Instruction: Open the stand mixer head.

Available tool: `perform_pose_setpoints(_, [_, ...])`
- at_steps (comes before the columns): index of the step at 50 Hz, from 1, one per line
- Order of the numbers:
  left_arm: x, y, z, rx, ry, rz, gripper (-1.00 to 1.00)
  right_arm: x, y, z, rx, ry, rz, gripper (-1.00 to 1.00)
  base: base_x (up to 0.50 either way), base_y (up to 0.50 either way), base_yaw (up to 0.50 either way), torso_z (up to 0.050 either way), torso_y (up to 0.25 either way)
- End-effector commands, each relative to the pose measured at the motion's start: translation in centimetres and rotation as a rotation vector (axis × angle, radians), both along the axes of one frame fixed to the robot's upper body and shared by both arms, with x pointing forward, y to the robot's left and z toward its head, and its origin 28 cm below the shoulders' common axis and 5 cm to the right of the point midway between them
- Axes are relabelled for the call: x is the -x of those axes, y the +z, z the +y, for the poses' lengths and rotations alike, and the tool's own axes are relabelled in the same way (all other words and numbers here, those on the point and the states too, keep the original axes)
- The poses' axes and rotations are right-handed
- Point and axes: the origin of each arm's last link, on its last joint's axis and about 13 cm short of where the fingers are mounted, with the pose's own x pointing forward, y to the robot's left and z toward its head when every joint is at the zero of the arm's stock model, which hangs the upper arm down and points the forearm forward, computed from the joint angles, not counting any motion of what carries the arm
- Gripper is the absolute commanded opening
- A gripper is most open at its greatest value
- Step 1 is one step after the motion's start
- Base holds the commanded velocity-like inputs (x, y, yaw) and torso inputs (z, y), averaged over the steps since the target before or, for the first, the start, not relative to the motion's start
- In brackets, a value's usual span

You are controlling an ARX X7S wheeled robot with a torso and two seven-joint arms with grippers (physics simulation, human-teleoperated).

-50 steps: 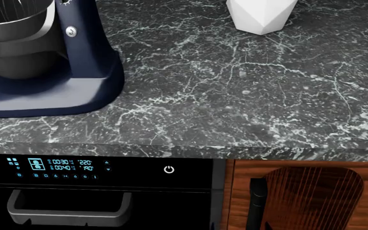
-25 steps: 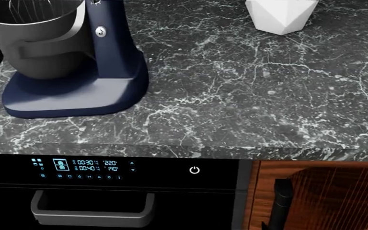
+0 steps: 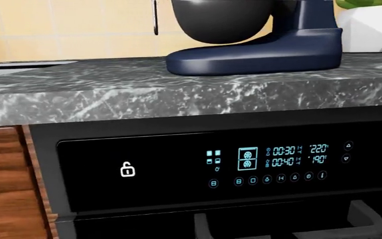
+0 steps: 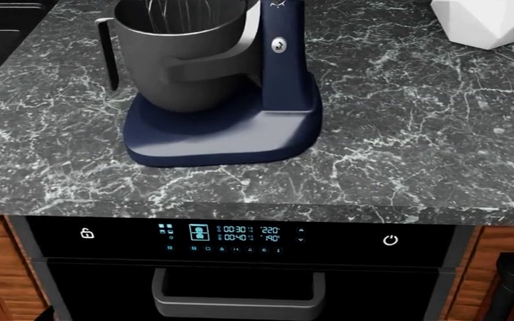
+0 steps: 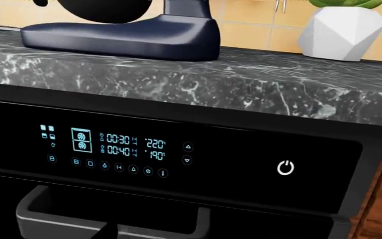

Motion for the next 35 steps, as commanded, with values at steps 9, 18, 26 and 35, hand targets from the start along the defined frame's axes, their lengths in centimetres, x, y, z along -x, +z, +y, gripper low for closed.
perform_pose_setpoints(9, [0.01,0.02,0.01,-0.007,0.0,-0.007,1.0,-0.11,-0.16,0.01,-0.07,-0.002,0.01,1.0,0.0,0.38,0.0,0.0,0.0])
perform_pose_setpoints(18, [0.0,-0.04,-0.01,-0.012,-0.005,0.006,1.0,-0.31,-0.28,-0.1,-0.077,-0.024,0.025,1.0,0.0,0.0,0.0,0.0,0.0])
perform_pose_setpoints(26, [0.04,-0.03,-0.02,-0.012,-0.008,0.011,1.0,-0.29,-0.38,-0.06,-0.087,-0.026,0.04,1.0,0.0,0.0,0.0,0.0,0.0])
perform_pose_setpoints(35, [0.04,-0.07,-0.05,-0.015,-0.012,0.015,1.0,-0.25,-0.36,-0.11,-0.094,-0.022,0.045,1.0,0.0,0.0,0.0,0.0,0.0])
